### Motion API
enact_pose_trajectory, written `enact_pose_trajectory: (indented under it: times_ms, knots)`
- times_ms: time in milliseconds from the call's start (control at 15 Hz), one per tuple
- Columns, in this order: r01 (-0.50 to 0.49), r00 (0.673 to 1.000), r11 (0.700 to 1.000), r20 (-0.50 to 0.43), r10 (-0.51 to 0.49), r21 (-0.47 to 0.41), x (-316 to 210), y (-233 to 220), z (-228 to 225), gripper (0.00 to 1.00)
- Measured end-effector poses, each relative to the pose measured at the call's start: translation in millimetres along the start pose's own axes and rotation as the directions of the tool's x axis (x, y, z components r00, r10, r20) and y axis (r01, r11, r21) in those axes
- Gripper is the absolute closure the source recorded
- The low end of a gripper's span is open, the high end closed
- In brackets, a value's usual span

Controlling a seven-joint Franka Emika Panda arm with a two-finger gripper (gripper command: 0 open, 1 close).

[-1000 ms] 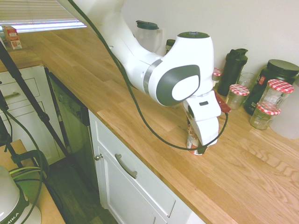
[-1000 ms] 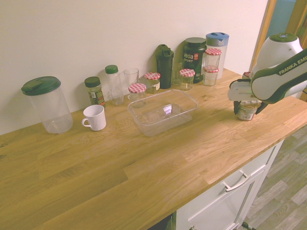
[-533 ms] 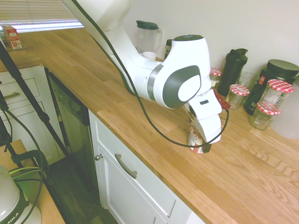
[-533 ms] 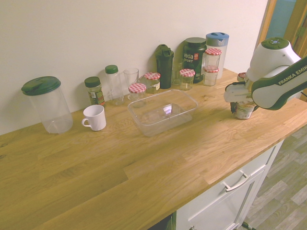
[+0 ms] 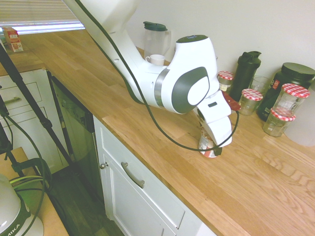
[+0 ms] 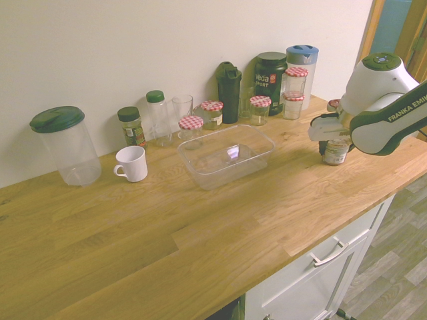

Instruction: Put the cereal into the container

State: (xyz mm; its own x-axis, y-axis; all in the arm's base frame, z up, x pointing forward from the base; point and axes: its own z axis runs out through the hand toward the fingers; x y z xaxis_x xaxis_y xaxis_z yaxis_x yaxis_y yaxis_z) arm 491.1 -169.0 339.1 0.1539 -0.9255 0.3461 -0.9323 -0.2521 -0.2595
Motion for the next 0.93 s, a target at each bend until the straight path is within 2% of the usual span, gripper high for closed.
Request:
enact_pose_trajectory:
  times_ms: [200,467,733,933]
  knots:
    - [0.003,1.0,0.999,-0.007,-0.003,0.041,-5,-5,-17,1.0]
    - [0.022,0.999,0.991,-0.033,-0.018,0.133,-33,-23,-99,1.0]
    - [0.063,0.996,0.988,-0.076,-0.053,0.139,-84,-58,-173,1.0]
    - [0.093,0.993,0.989,-0.085,-0.083,0.119,-117,-99,-187,1.0]
